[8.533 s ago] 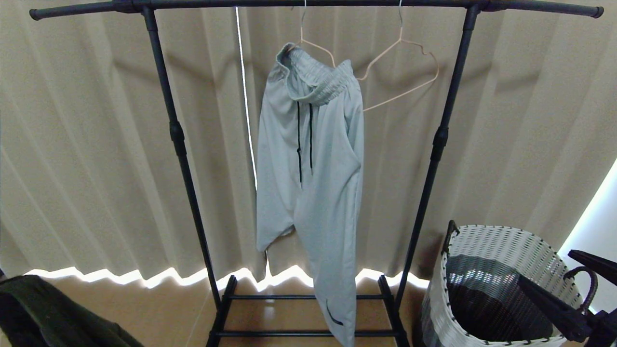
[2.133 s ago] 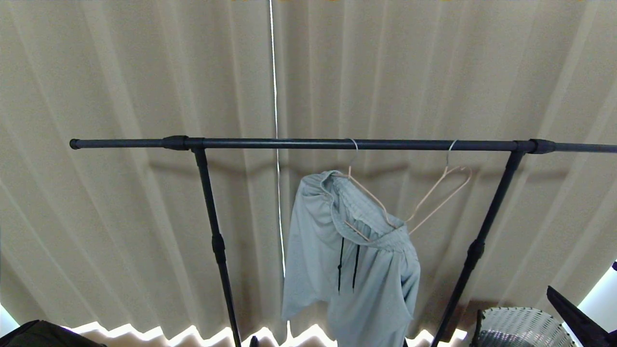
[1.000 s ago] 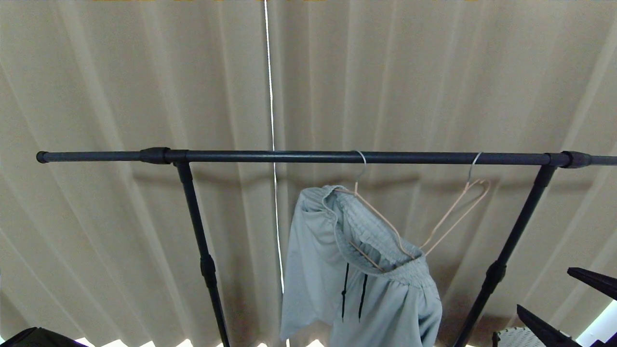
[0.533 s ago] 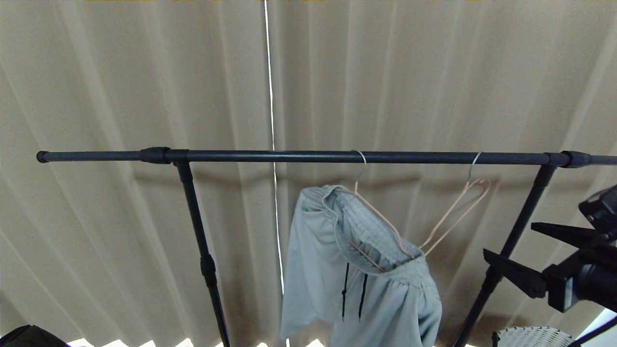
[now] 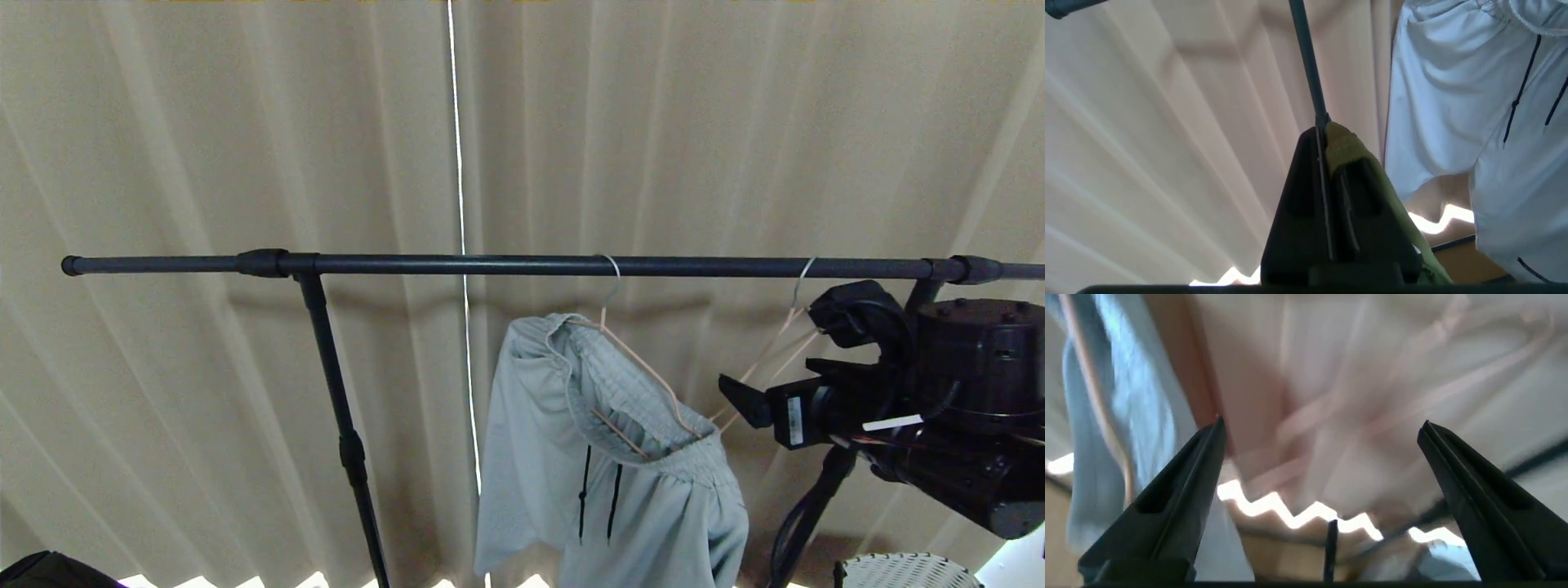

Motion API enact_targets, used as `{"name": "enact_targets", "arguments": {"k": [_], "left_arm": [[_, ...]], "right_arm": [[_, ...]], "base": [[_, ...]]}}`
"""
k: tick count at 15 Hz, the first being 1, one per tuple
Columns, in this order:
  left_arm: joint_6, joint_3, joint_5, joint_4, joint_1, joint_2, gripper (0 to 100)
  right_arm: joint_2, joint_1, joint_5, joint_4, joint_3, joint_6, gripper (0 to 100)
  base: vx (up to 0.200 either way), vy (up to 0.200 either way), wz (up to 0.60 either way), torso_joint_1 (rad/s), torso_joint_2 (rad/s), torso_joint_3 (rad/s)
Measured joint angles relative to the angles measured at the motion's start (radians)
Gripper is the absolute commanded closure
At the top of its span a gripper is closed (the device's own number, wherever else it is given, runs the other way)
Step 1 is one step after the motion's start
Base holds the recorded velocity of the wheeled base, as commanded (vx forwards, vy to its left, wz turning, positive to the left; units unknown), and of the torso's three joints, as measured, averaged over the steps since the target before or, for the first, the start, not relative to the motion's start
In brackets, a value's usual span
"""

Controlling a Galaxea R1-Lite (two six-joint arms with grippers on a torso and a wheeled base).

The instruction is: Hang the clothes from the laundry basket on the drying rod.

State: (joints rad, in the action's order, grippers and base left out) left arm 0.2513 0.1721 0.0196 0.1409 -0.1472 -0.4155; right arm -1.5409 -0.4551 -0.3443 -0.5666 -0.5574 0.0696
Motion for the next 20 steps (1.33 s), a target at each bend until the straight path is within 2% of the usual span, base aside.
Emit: {"name": "enact_targets", "arguments": {"k": [4, 9, 20], "left_arm": [[0.0, -0.003, 0.0, 0.0, -0.001, 0.0, 100], [0.0, -0.003, 0.0, 0.0, -0.004, 0.0, 100], [0.0, -0.004, 0.0, 0.0, -0.01, 0.007, 100]], "right_arm": [[-0.131, 0.016, -0.065, -0.058, -0.043, 0.004, 0], [-0.175, 0.057, -0.075, -0.054, -0.032, 0.001, 0], [-0.023, 0.066, -0.075, -0.05, 0.121, -0.007, 0]], "base": [[0.0, 0.0, 0.0, 0.0, 0.0, 0.0], [0.0, 0.0, 0.0, 0.0, 0.0, 0.0], [0.0, 0.0, 0.0, 0.0, 0.0, 0.0]]}}
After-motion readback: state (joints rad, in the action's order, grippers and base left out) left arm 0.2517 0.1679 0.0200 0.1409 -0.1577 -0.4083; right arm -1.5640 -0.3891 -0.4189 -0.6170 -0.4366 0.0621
